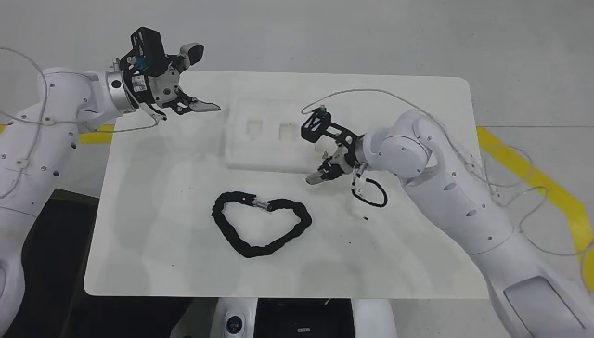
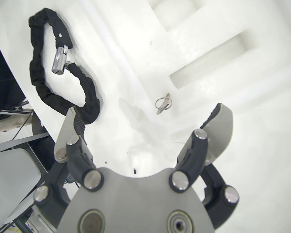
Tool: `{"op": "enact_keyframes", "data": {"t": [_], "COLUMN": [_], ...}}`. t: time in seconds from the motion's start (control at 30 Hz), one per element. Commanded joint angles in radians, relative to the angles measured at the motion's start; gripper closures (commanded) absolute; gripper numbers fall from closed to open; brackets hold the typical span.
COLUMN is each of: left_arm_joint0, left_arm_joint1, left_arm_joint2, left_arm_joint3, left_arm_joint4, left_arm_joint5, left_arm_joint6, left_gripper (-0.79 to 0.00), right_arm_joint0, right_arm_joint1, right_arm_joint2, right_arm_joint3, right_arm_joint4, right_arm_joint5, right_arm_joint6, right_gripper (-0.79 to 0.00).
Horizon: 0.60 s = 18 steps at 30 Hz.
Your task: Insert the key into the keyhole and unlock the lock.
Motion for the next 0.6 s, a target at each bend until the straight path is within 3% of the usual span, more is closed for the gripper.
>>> {"op": "enact_keyframes", "data": {"t": [0.0,0.03,0.07,0.1,0.13,0.17,0.57], "left_arm_joint0": [0.0,0.0,0.0,0.0,0.0,0.0,0.0], "left_arm_joint1": [0.0,0.0,0.0,0.0,0.0,0.0,0.0], "left_arm_joint2": [0.0,0.0,0.0,0.0,0.0,0.0,0.0], "left_arm_joint3": [0.0,0.0,0.0,0.0,0.0,0.0,0.0], "left_arm_joint4": [0.0,0.0,0.0,0.0,0.0,0.0,0.0], "left_arm_joint5": [0.0,0.0,0.0,0.0,0.0,0.0,0.0], "left_arm_joint6": [0.0,0.0,0.0,0.0,0.0,0.0,0.0], "left_gripper": [-0.785,-0.785,-0.785,-0.785,-0.785,-0.785,-0.785], "right_arm_joint0": [0.011,0.017,0.023,0.028,0.032,0.036,0.042], "right_arm_joint1": [-0.005,-0.008,-0.01,-0.012,-0.014,-0.016,-0.015], "right_arm_joint2": [-0.015,-0.021,-0.026,-0.03,-0.033,-0.036,-0.014], "right_arm_joint3": [0.008,0.013,0.018,0.022,0.027,0.031,0.075], "right_arm_joint4": [-0.004,-0.003,-0.003,-0.001,0.003,0.005,0.028], "right_arm_joint5": [0.006,0.007,0.007,0.006,0.006,0.005,0.016], "right_arm_joint6": [-0.007,-0.01,-0.012,-0.013,-0.016,-0.017,-0.03], "right_gripper": [-0.785,-0.782,-0.68,-0.489,-0.391,-0.363,-0.351]}}
